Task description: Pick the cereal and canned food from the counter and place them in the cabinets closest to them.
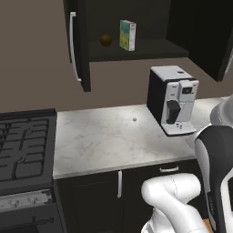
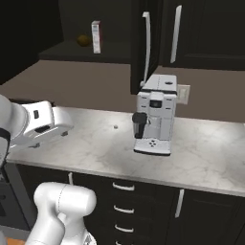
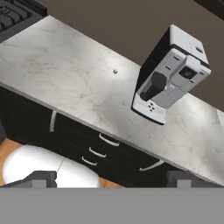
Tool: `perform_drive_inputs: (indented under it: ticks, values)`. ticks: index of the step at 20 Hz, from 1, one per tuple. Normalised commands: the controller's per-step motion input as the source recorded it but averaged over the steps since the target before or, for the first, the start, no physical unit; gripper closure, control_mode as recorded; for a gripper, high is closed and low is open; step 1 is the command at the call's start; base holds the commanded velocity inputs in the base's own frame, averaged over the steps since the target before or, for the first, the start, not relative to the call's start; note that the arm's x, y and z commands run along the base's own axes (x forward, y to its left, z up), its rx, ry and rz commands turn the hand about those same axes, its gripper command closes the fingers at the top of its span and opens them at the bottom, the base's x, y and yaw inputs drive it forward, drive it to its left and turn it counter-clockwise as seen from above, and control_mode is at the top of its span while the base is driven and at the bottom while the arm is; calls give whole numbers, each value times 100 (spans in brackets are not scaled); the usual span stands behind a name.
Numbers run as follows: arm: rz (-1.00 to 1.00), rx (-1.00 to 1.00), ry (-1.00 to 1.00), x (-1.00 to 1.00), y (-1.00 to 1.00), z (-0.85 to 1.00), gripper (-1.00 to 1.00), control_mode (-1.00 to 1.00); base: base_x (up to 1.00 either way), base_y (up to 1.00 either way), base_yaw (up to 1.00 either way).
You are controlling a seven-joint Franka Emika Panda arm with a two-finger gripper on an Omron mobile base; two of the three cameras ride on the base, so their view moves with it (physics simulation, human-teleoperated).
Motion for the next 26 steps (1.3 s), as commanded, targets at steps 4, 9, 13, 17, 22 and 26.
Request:
perform_drive_inputs:
  ticks: [4,9,13,17,22,26]
  values:
    - [0,0,0,0,0,0,-100,100,-40,-5,0]
    - [0,0,0,0,0,0,-100,100,-31,0,1]
    - [0,0,0,0,0,0,-100,100,-32,0,1]
    - [0,0,0,0,0,0,-100,100,-53,-2,1]
    - [0,0,0,0,0,0,-100,100,-52,-1,1]
    - [0,0,0,0,0,0,-100,100,-13,0,0]
